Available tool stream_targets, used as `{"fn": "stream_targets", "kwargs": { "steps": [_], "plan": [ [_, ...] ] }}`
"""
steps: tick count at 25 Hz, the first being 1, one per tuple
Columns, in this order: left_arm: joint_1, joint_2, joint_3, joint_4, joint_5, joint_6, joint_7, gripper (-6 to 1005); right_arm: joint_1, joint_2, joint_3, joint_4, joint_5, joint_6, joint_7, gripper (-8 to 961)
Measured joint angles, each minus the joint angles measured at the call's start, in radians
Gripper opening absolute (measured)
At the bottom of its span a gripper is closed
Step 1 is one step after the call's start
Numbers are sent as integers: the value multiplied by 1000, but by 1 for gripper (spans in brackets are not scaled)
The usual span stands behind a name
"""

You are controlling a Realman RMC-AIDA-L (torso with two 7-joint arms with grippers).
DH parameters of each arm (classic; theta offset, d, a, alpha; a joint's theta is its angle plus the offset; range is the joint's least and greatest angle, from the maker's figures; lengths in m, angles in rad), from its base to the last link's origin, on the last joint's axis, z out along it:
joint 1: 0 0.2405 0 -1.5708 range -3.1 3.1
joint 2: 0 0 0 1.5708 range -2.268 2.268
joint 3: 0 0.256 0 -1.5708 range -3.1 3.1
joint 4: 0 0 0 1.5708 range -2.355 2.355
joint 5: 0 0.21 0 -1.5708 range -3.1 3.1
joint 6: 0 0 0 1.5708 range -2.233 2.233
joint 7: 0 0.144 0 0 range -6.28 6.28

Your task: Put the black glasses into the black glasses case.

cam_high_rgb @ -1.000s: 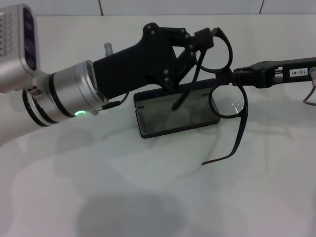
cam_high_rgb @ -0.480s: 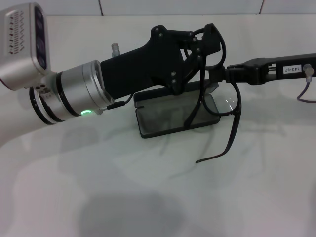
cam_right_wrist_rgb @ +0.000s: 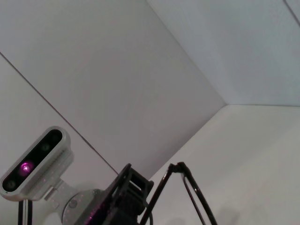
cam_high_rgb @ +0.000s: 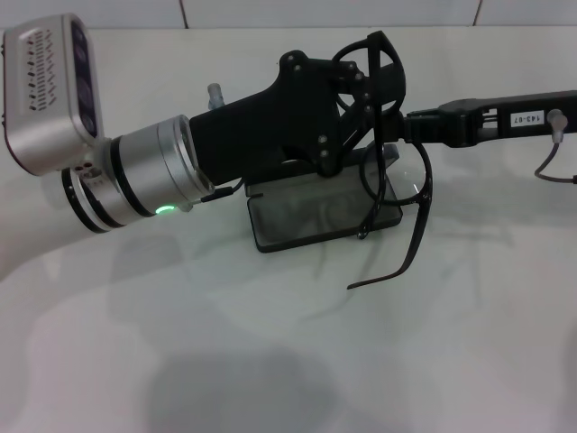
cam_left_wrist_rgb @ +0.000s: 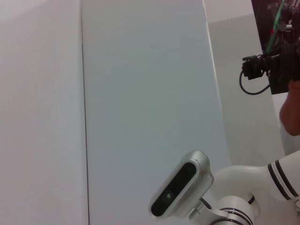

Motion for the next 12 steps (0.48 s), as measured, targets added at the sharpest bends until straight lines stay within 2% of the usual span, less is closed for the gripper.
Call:
{"fn": "stream_targets", "kwargs": {
  "steps": [12],
  "plan": [
    [-4, -2, 1, -6, -12, 0, 15, 11, 2, -3, 6, 14, 37, -9, 3, 114]
  ]
}}
